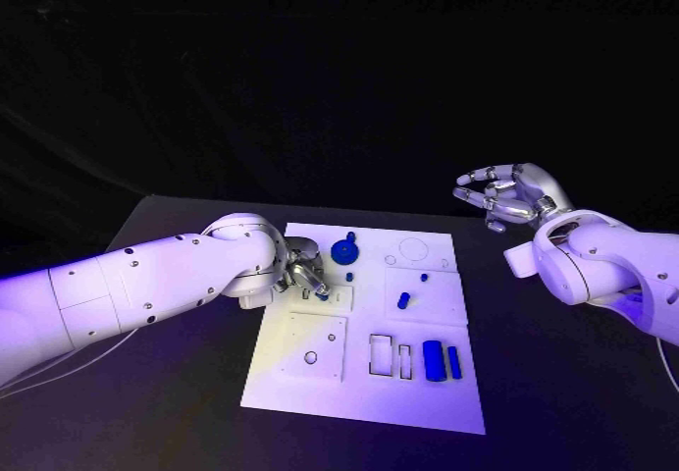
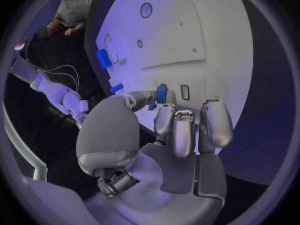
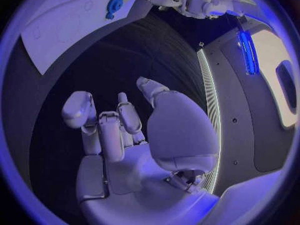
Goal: Assemble the parts on the task board
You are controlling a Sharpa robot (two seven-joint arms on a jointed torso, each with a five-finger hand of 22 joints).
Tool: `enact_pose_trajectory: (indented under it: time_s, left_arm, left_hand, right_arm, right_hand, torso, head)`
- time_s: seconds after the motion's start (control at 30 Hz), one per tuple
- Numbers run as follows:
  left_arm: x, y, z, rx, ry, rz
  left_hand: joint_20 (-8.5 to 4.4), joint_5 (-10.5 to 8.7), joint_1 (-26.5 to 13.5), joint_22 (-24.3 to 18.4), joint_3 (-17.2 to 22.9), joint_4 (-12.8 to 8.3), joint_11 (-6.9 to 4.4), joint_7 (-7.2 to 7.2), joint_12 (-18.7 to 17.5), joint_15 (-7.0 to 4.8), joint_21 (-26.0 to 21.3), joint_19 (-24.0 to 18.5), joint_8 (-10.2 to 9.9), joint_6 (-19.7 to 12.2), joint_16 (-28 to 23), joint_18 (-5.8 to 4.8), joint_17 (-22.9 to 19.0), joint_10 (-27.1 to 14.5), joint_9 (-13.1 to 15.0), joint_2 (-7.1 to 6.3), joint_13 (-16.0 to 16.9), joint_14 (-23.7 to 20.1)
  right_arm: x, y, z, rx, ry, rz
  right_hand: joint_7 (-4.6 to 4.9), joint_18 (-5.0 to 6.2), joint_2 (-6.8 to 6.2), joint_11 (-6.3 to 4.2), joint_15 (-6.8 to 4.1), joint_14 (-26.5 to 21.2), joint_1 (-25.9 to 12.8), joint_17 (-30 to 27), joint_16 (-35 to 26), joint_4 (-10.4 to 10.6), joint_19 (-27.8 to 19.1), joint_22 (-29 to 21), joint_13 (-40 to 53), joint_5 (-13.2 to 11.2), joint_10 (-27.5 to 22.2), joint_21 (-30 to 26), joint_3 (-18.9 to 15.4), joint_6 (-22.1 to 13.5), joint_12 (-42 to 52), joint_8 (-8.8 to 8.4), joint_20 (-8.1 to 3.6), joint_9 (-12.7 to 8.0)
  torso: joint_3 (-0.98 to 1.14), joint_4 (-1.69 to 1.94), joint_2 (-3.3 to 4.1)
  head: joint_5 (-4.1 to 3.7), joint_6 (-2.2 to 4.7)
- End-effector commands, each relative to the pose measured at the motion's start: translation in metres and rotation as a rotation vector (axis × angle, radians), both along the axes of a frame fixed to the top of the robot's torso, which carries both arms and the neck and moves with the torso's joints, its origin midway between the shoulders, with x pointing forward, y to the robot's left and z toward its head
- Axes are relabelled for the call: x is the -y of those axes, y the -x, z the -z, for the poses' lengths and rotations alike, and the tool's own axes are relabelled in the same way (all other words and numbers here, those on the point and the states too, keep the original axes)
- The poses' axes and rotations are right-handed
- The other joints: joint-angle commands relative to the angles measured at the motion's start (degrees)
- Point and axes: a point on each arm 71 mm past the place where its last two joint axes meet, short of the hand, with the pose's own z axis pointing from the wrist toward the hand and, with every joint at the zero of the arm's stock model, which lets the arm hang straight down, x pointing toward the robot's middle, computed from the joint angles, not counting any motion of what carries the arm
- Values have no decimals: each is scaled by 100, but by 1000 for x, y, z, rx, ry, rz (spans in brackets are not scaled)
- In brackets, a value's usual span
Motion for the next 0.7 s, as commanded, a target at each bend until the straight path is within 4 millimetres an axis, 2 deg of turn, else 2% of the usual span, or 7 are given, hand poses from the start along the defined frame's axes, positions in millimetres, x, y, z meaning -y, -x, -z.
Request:
enact_pose_trajectory:
  time_s: [0.03,0.53,0.7]
  left_arm:
    - [0,3,5,-24,-30,23]
    - [-1,3,6,-35,-43,33]
    - [-1,4,6,-42,-48,38]
  left_hand:
    - [-55,25,-17,-4,515,-534,-33,-279,29,-43,-13,-4,37,321,27,-78,1345,2,920,57,6,545]
    - [-71,14,-112,-2,449,-484,-51,-301,35,-60,-15,-1,68,329,29,-79,1349,11,949,61,11,546]
    - [-91,-8,-300,-8,274,-349,-73,-331,42,-80,-24,1,77,346,28,-80,1346,13,967,79,18,545]
  right_arm:
    - [-1,0,0,4,2,-18]
    - [-1,0,0,5,2,-16]
    - [0,0,0,5,2,-16]
  right_hand:
    - [-9,35,31,-6,-27,271,-22,89,-19,39,-36,-7,-5,18,18,-33,-10,-11,-5,34,-1,-9]
    - [-9,35,31,-6,-27,271,-22,89,-19,39,-36,-7,-5,18,18,-33,-10,-11,-5,34,-1,-9]
    - [-9,35,31,-6,-27,271,-22,89,-19,39,-36,-7,-5,18,18,-33,-10,-11,-5,34,-1,-9]
  torso:
    - [2,-4,-1]
    - [1,0,1]
    - [1,-3,-1]
  head:
    - [0,-2]
    - [-8,-12]
    - [-5,-9]
